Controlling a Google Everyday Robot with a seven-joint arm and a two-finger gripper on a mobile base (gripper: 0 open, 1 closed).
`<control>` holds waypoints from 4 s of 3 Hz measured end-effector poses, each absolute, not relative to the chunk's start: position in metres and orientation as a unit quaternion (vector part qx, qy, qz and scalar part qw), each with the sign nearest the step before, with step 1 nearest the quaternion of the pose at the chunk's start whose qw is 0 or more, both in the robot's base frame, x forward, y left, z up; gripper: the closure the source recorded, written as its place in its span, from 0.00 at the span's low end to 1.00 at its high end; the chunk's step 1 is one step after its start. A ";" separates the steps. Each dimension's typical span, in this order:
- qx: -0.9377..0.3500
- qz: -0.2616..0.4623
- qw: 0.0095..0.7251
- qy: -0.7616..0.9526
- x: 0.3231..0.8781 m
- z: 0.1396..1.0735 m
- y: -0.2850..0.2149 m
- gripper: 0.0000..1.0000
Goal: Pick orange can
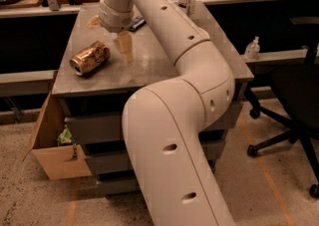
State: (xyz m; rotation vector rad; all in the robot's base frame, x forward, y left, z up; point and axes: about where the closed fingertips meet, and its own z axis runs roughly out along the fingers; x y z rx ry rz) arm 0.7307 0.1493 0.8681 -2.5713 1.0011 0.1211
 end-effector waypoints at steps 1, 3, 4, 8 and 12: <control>-0.920 0.043 0.188 0.341 0.742 0.849 0.203 0.00; -0.946 0.027 0.140 0.290 0.732 0.824 0.255 0.19; -0.948 0.029 0.137 0.285 0.731 0.821 0.256 0.32; -0.948 0.028 0.136 0.287 0.729 0.826 0.254 0.60; -0.948 0.027 0.136 0.288 0.727 0.833 0.252 0.79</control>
Offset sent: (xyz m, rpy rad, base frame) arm -0.0030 0.0604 0.0040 -0.3850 0.2315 0.2514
